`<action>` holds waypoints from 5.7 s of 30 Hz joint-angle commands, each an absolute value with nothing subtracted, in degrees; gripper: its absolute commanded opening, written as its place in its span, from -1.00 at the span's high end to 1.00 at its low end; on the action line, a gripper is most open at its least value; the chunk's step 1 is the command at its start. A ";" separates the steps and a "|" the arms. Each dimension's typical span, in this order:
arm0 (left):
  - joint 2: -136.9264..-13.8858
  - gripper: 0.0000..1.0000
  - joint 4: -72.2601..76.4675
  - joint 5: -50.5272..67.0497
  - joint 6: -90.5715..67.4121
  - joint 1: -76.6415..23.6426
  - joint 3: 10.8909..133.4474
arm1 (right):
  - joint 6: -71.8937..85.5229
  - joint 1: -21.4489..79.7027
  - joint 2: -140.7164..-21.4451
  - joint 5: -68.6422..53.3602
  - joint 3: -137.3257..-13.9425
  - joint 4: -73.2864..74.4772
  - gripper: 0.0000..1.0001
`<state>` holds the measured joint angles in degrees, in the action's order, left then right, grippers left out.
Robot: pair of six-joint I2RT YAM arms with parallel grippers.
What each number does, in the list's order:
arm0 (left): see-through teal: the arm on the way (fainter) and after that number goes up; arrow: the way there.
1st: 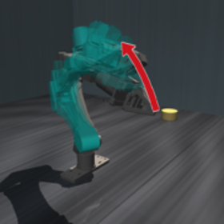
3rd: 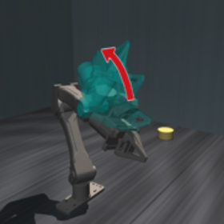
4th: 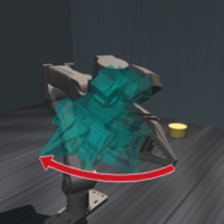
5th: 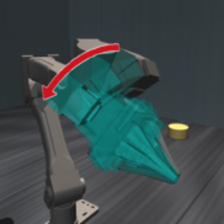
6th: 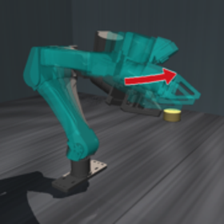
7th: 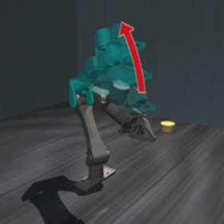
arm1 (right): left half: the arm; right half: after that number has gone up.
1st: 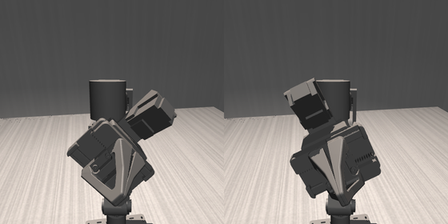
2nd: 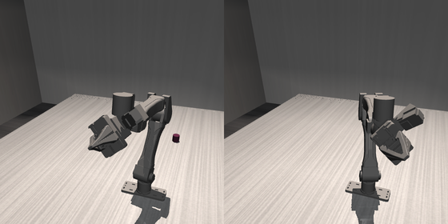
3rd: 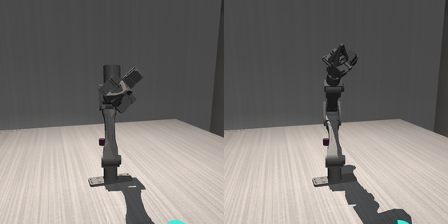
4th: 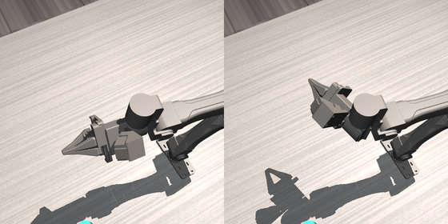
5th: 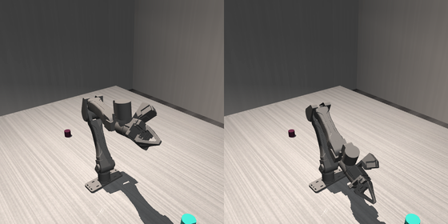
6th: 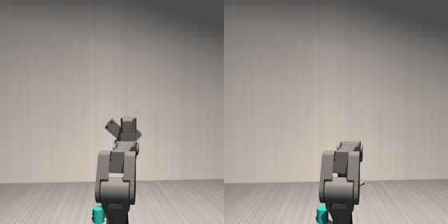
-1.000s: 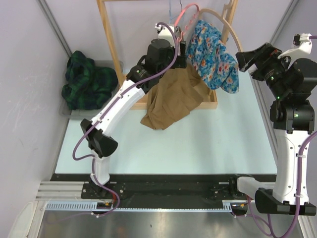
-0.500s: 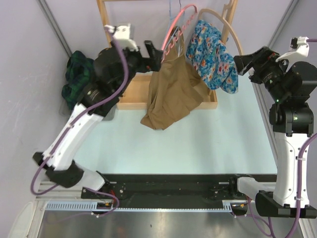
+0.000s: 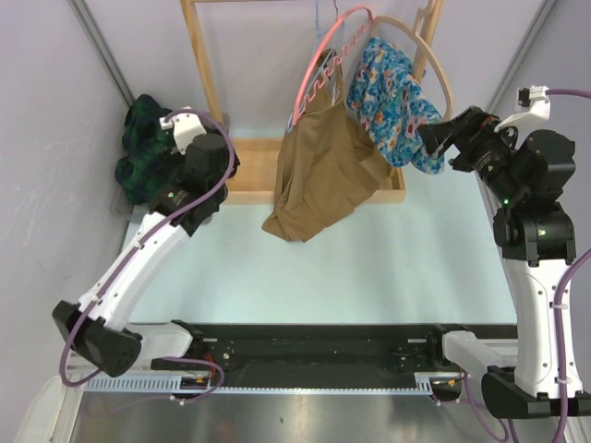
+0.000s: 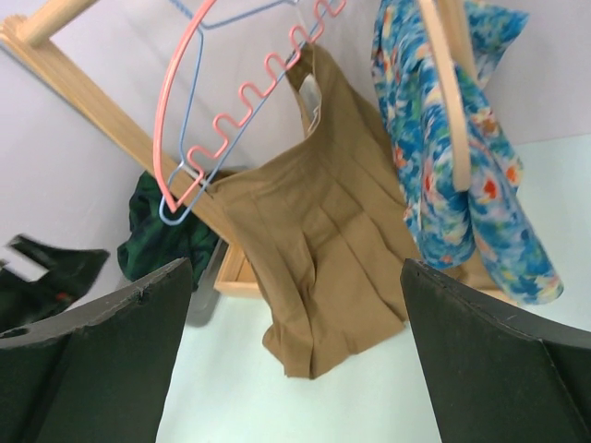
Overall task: Place the skirt on the hanger
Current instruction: Grab the skirt from the pile, then move the skirt to the center of the board
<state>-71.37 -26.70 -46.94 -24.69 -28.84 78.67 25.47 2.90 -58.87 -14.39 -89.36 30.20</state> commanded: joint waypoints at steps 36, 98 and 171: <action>-106.78 -0.97 -5.54 -29.97 -27.60 1.76 66.17 | 21.71 21.88 -72.86 -5.01 -89.38 27.07 -0.99; -72.07 1.00 -18.80 -49.83 -31.46 -24.08 80.24 | 23.64 29.27 -66.62 -0.44 -84.64 28.65 -0.96; -79.39 -0.82 -12.56 -20.36 -12.04 -60.29 75.87 | 10.01 73.04 -44.21 60.47 -78.14 31.19 -0.99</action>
